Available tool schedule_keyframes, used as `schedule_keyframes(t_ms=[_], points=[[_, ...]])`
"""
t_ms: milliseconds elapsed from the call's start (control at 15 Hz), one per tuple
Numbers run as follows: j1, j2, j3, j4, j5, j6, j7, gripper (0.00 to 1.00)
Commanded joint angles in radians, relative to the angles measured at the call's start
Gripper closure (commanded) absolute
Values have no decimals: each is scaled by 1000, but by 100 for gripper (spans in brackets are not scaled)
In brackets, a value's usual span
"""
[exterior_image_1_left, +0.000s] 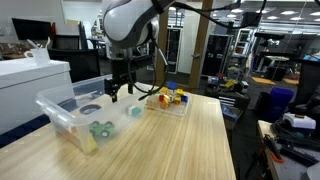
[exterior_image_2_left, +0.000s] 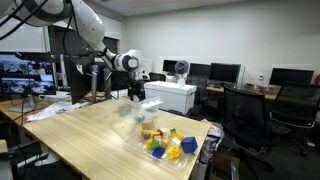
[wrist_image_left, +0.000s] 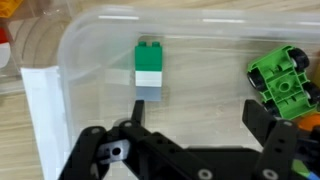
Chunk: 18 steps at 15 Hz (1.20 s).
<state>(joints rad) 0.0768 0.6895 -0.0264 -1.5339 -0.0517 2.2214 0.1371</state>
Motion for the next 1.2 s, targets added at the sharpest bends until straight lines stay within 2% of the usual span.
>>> schedule_keyframes(t_ms=[0,333,800,1133], points=[[10,21,13,23,-22,8,-48,0],[32,58,-16,57,-42,-27,11,0],[31,142,-23,152,-23,-250,65,0],[33,185,-16,227,-24,-198,64,0]])
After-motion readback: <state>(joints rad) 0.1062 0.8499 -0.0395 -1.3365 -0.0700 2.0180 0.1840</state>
